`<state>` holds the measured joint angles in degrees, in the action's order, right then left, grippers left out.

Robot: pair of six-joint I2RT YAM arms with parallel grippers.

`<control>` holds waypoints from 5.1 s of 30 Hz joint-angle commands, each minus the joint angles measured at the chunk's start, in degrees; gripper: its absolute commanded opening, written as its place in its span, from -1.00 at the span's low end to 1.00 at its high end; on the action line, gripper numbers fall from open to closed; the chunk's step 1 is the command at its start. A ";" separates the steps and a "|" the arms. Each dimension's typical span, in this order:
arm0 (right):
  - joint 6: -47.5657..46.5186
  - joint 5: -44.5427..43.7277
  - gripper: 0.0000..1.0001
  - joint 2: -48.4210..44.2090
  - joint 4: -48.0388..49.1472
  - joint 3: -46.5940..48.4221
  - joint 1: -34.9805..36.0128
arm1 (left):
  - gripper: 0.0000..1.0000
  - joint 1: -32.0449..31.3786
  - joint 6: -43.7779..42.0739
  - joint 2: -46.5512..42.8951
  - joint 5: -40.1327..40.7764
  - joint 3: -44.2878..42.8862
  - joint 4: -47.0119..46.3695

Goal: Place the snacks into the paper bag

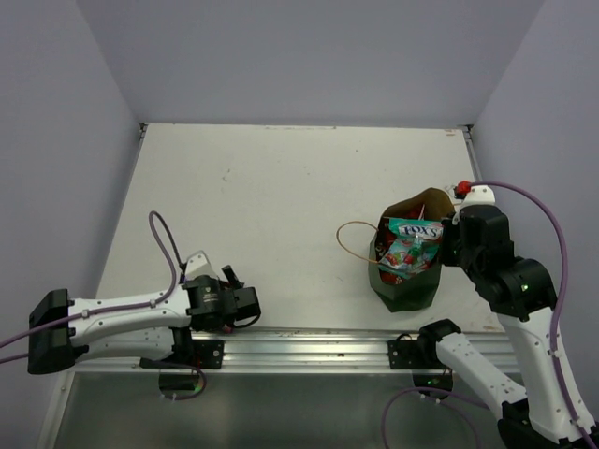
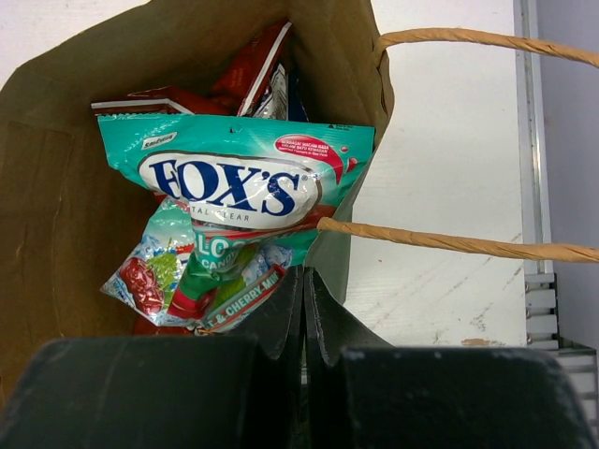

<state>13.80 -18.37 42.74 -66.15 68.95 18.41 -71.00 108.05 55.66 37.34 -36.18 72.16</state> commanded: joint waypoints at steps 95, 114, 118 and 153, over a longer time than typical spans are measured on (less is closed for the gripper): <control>-0.53 0.97 -1.00 -2.40 -1.26 2.86 0.04 | 0.99 -4.85 -70.97 34.53 -0.28 -66.66 -42.39; -0.80 1.15 -1.00 -2.13 -0.82 2.16 0.04 | 1.00 -0.63 -63.40 40.58 -19.50 -53.55 -42.63; -0.79 1.14 -1.00 -2.22 -0.82 2.07 0.04 | 0.90 -0.63 -63.49 40.41 -18.45 -54.16 -41.84; 2.54 7.74 -1.00 19.57 8.05 17.45 21.30 | -1.00 -0.02 -55.40 24.69 11.00 -61.57 -13.54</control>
<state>14.22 -5.52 62.41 -62.87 84.77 37.21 -71.61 49.47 85.97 40.73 -99.70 62.48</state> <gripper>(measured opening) 0.009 0.021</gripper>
